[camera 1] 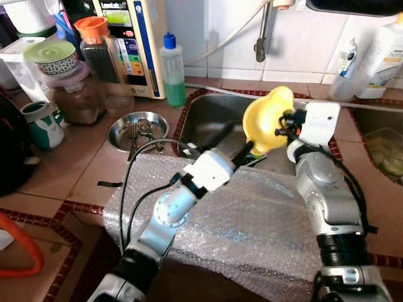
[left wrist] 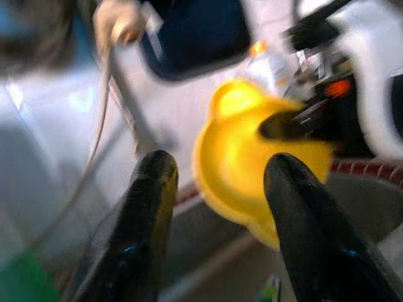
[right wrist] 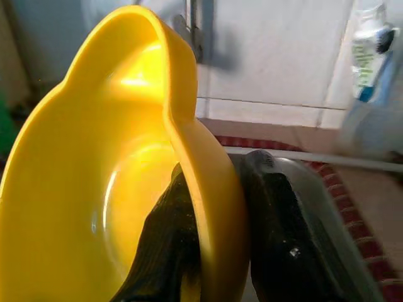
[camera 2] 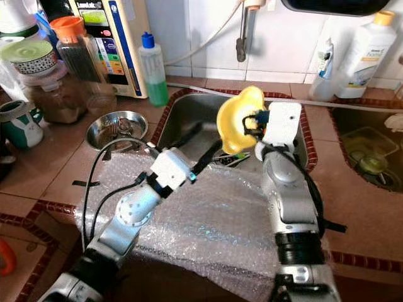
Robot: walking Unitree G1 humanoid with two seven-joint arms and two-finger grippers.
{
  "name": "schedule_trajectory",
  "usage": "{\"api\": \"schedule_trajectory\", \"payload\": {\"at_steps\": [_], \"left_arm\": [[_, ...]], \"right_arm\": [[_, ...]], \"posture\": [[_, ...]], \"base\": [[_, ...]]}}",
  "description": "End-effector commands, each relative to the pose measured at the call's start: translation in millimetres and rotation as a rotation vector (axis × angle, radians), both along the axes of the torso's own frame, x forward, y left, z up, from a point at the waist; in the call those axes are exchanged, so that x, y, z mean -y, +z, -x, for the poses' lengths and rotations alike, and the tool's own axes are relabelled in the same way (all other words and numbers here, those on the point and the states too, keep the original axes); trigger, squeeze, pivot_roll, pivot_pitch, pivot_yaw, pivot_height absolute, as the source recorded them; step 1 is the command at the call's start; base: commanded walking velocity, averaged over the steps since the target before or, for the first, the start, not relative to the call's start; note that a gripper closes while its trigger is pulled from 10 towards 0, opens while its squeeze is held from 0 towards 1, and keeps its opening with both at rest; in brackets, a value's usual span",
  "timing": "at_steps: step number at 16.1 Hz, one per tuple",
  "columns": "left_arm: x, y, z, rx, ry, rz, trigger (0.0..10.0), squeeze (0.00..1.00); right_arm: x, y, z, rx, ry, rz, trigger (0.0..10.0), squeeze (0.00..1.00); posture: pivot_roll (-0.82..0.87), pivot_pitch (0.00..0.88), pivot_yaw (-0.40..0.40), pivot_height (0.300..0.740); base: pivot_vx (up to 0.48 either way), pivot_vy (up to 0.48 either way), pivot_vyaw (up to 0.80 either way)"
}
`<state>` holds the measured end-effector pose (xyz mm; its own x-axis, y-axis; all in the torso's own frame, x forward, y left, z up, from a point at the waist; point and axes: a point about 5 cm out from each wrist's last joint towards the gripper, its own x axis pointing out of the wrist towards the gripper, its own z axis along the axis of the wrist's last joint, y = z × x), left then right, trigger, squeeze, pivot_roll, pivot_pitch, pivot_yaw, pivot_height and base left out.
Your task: Kitchen organization
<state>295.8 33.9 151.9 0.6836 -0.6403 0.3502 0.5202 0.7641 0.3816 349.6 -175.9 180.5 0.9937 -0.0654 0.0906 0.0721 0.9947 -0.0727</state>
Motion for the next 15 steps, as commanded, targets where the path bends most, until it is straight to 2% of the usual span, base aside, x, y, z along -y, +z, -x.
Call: {"api": "schedule_trajectory", "payload": {"at_steps": [1, 4, 6, 8, 11, 12, 13, 14, 15], "left_arm": [[-5.2, 0.8, -1.5, -0.031, 0.017, 0.023, 10.0, 1.00], [-17.6, -12.5, -0.7, -0.141, 0.071, 0.064, 10.0, 1.00], [-21.7, -15.5, -0.4, -0.176, 0.087, 0.077, 10.0, 1.00], [-25.6, -16.5, -1.1, -0.222, 0.105, 0.110, 10.0, 1.00], [-27.8, -14.6, -1.9, -0.248, 0.107, 0.124, 10.0, 1.00], [-28.4, -14.1, -1.6, -0.252, 0.111, 0.127, 10.0, 1.00], [-28.7, -14.0, -0.8, -0.254, 0.112, 0.129, 10.0, 1.00], [-29.4, -16.8, 0.0, -0.269, 0.116, 0.129, 10.0, 1.00], [-29.0, -17.3, -0.1, -0.276, 0.114, 0.128, 10.0, 1.00]], "right_arm": [[3.0, -0.1, -4.1, 0.015, -0.022, 0.022, 0.0, 0.00], [21.7, -18.4, -7.8, -0.036, -0.100, 0.078, 0.0, 0.00], [26.9, -27.6, -8.9, -0.063, -0.122, 0.073, 0.0, 0.00], [34.6, -46.4, -8.1, -0.128, -0.160, 0.038, 0.0, 0.00], [40.3, -62.2, -6.7, -0.188, -0.187, -0.039, 0.0, 0.00], [40.1, -63.8, -6.8, -0.192, -0.173, -0.066, 1.6, 0.11], [40.5, -63.9, -6.6, -0.190, -0.175, -0.061, 2.0, 0.16], [41.8, -66.9, -5.6, -0.200, -0.182, -0.082, 9.8, 1.00], [43.0, -69.3, -5.7, -0.210, -0.186, -0.101, 10.0, 1.00]], "posture": [[-0.13, 0.057, 0.060, 0.740], [-0.12, 0.060, 0.058, 0.740], [-0.12, 0.060, 0.060, 0.740], [-0.11, 0.061, 0.060, 0.740], [-0.10, 0.063, 0.054, 0.740], [-0.10, 0.068, 0.052, 0.740], [-0.10, 0.070, 0.052, 0.740], [-0.10, 0.062, 0.050, 0.740], [-0.10, 0.060, 0.049, 0.740]], "base": [[0.000, 0.000, 0.00], [0.000, 0.000, 0.00], [0.000, 0.000, 0.00], [0.000, 0.000, 0.00], [0.000, 0.000, 0.00], [0.000, 0.000, 0.00], [0.000, 0.000, 0.00], [0.000, 0.000, 0.00], [0.000, 0.000, 0.00]]}}
